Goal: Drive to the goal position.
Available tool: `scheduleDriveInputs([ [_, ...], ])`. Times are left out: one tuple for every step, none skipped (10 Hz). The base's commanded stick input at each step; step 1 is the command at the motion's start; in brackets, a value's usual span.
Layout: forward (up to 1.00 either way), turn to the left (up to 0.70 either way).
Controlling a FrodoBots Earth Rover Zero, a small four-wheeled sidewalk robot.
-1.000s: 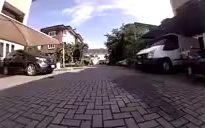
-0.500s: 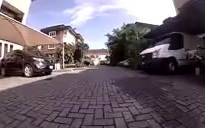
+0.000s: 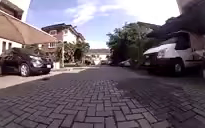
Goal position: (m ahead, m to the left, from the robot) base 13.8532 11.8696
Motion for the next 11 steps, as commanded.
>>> scheduleDriveInputs([
  [0.69,0.03],
  [0.69,0.03],
  [0.69,0.03],
  [0.69,0.03],
  [0.69,0.03],
  [0.69,0.03],
  [0.69,0.03],
  [0.69,0.03],
  [0.69,0.03],
  [0.69,0.03],
  [0.69,0.03],
])
